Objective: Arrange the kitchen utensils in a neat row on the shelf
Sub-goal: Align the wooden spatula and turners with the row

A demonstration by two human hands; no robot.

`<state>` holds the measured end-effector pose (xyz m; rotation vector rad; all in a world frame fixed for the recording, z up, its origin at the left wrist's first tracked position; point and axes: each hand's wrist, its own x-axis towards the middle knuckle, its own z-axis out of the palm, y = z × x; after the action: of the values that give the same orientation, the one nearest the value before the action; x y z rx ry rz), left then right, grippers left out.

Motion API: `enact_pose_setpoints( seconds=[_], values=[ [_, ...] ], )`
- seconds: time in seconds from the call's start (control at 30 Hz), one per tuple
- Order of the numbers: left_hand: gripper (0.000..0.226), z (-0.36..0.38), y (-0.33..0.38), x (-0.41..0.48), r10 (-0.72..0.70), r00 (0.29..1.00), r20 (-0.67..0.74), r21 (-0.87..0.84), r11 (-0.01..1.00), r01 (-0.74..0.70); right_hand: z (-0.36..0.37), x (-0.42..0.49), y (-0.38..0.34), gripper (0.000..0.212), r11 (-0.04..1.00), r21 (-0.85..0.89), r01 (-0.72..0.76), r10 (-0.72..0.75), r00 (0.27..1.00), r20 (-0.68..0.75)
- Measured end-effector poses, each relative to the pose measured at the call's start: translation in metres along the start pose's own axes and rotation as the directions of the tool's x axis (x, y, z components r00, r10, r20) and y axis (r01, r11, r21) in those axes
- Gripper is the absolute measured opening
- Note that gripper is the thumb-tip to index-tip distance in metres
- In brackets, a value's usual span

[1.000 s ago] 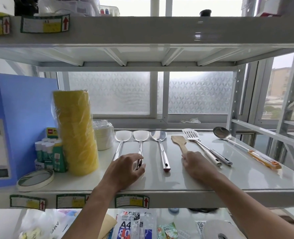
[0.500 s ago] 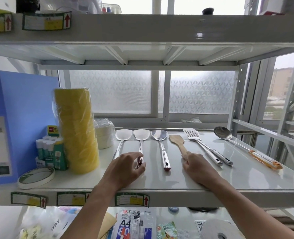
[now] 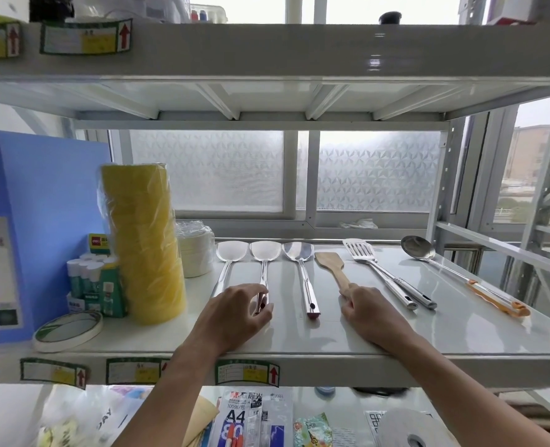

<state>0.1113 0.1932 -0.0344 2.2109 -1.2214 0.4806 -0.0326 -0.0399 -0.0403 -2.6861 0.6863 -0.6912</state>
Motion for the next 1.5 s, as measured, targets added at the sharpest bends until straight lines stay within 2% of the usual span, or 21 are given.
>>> enact_pose_setpoints(
  seconds=[0.2, 0.47, 0.83, 0.9, 1.03, 1.1, 1.2, 1.27, 1.37, 1.5],
  values=[
    [0.025, 0.0, 0.0, 0.0, 0.008, 1.0, -0.004, -0.003, 1.0, -0.008, 0.002, 0.001, 0.003, 0.03, 1.0, -0.005, -0.001, 0.001, 1.0, -0.004],
    [0.037, -0.001, 0.001, 0.0, 0.005, 1.0, 0.004, -0.005, 1.0, -0.005, 0.003, 0.002, 0.005, 0.031, 1.0, -0.004, 0.001, -0.001, 1.0, 0.003],
    [0.037, -0.001, 0.001, 0.0, -0.001, 1.0, 0.011, -0.003, 1.0, 0.001, 0.005, 0.002, 0.008, 0.036, 1.0, 0.016, 0.012, -0.012, 1.0, -0.016],
    [0.04, -0.001, 0.002, 0.0, 0.0, 1.0, 0.007, -0.004, 1.0, 0.0, 0.002, 0.002, 0.006, 0.033, 0.999, 0.044, 0.017, -0.016, 0.999, -0.04],
    [0.039, -0.002, 0.003, -0.001, -0.01, 1.0, 0.007, -0.006, 1.0, 0.01, -0.015, 0.012, 0.016, 0.034, 0.994, 0.109, -0.009, 0.031, 0.981, -0.193],
    [0.037, -0.003, 0.003, -0.001, -0.021, 1.0, 0.002, -0.004, 1.0, 0.021, -0.031, 0.021, 0.031, 0.033, 0.988, 0.141, -0.069, 0.101, 0.967, -0.235],
    [0.034, -0.004, 0.004, -0.002, -0.034, 0.999, -0.001, -0.005, 0.999, 0.034, -0.056, 0.03, 0.064, 0.035, 0.961, 0.154, -0.232, 0.261, 0.943, -0.208],
    [0.036, -0.004, 0.004, -0.002, -0.035, 0.999, 0.0, -0.008, 0.999, 0.035, -0.062, 0.032, 0.088, 0.034, 0.949, 0.108, -0.296, 0.311, 0.935, -0.171],
    [0.039, -0.004, 0.003, -0.001, -0.029, 1.0, 0.002, -0.007, 1.0, 0.029, -0.059, 0.029, 0.108, 0.03, 0.95, 0.085, -0.299, 0.306, 0.948, -0.083],
    [0.04, -0.003, 0.003, -0.001, -0.028, 1.0, 0.0, -0.005, 1.0, 0.028, -0.053, 0.032, 0.116, 0.032, 0.969, 0.079, -0.235, 0.24, 0.969, -0.065]
  ],
)
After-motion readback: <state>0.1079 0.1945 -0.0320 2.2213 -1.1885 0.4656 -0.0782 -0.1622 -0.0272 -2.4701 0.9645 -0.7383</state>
